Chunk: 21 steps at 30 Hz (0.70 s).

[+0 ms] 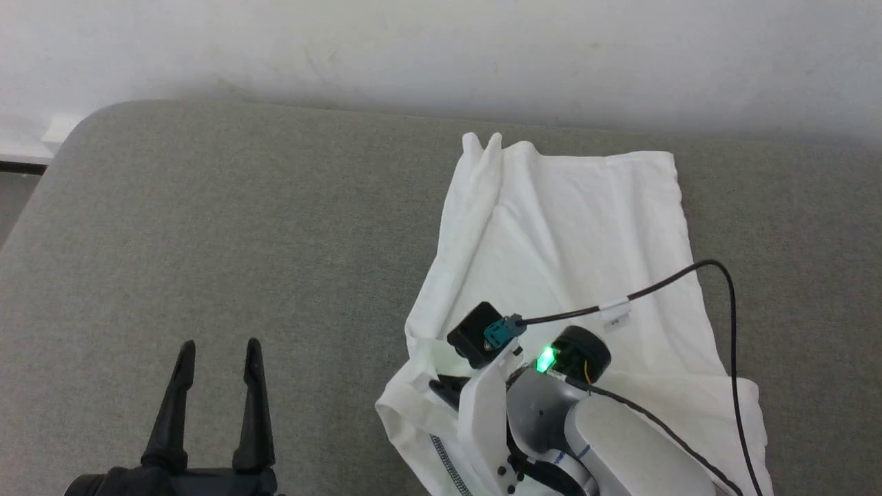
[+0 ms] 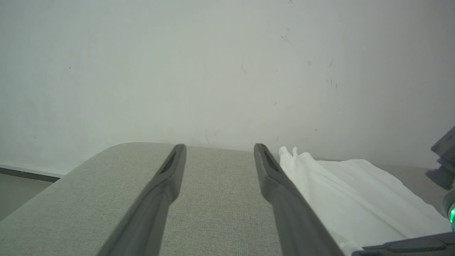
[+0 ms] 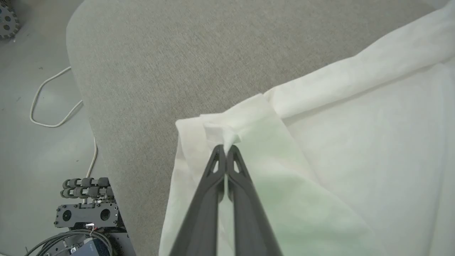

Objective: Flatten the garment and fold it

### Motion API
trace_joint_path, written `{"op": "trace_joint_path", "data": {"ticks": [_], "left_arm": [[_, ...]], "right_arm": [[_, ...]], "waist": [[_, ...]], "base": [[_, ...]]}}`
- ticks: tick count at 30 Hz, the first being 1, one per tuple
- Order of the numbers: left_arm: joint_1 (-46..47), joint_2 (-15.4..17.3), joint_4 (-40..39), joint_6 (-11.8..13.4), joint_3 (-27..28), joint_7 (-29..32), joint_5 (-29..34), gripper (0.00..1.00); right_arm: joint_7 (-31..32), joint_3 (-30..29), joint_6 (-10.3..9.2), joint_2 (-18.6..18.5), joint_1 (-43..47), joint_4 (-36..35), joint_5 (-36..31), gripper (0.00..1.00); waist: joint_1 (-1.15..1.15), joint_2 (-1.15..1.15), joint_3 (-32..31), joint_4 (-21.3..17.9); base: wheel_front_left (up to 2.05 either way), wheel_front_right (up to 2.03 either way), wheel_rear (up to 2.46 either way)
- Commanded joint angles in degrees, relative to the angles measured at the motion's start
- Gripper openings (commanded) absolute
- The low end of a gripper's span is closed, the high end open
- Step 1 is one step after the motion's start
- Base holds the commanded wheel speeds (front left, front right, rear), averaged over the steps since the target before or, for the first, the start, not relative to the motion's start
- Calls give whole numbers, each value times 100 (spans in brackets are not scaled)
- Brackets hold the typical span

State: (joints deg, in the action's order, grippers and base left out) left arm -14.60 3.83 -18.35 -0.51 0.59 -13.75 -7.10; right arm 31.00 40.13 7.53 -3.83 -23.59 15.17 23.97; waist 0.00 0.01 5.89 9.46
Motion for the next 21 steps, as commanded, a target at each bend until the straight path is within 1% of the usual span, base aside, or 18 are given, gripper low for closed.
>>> {"op": "trace_joint_path", "data": {"ticks": [1,5,8,9,10,11,12,17,19,21], "left_arm": [[119,5,27,-17,-27,-47,-33,100],[188,4,109,-37,-117,-51,-25,100],[208,12,155,-46,-171,-34,-15,100],[219,18,173,-56,-190,-29,-14,100],[229,24,192,-63,-207,-23,-13,100],[236,28,212,-65,-218,-19,-14,100],[237,32,230,-68,-229,-14,-16,100],[185,72,252,-62,-239,16,-24,100],[153,97,230,-51,-226,33,-22,100],[126,123,193,-43,-215,49,-23,100]], "right_arm": [[-76,20,-4,21,11,105,-47,0],[-447,93,-4,70,23,973,-195,0],[-645,180,-4,88,-1,1424,-205,1],[-729,215,-4,90,-7,1482,-127,29],[-818,246,-4,91,-18,1513,-43,46],[-903,280,-4,92,-27,1526,54,95],[-972,302,-4,93,-31,1523,185,100],[-1078,252,-4,94,-115,1287,925,100],[-1106,88,-4,94,-194,1143,1032,100],[-1166,-193,-4,94,-258,991,962,100]], "waist": [[0,-1,25,99],[0,-1,16,223],[0,-1,2,260],[0,-1,-9,266],[0,-1,-25,267],[0,-1,-47,261],[0,-1,-70,250],[0,-1,-178,96],[0,-1,-207,1],[0,-1,-224,-105]], "base": [[0,0,0],[0,0,0],[0,0,0],[0,0,0],[0,0,0],[0,0,0],[0,0,0],[0,0,0],[0,0,0],[0,0,0]]}}
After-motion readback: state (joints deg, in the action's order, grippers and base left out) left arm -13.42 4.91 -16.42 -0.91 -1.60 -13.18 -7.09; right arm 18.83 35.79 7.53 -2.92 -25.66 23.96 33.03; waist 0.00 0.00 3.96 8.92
